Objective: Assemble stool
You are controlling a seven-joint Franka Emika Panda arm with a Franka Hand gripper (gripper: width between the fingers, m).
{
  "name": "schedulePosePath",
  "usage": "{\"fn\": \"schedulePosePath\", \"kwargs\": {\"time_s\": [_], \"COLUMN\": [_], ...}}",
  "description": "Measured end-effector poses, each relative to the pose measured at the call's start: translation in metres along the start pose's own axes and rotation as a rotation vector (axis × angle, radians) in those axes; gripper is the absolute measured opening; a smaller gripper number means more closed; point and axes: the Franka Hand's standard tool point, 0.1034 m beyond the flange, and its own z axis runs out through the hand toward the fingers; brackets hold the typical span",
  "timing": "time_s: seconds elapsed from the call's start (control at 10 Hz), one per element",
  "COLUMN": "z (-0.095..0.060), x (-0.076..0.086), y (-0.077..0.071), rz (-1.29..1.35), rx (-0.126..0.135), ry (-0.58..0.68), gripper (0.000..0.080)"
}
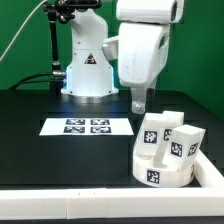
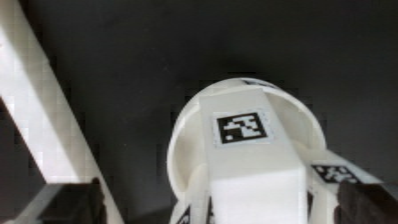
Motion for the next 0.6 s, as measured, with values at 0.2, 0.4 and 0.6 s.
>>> {"fn": "schedulePosePath", "kwargs": {"time_s": [0.2, 0.4, 0.6], "z": [0.008, 0.017, 0.024], "x": [0.001, 0.004, 0.004], "y": [-0.003, -0.006, -0.009], "rz": [-0.109, -0.122, -0.127], "rx": [-0.006, 0.003, 0.011], "ry": [-0.008, -0.022, -0.031], "gripper": [0.0649, 0.0649, 0.0649]}}
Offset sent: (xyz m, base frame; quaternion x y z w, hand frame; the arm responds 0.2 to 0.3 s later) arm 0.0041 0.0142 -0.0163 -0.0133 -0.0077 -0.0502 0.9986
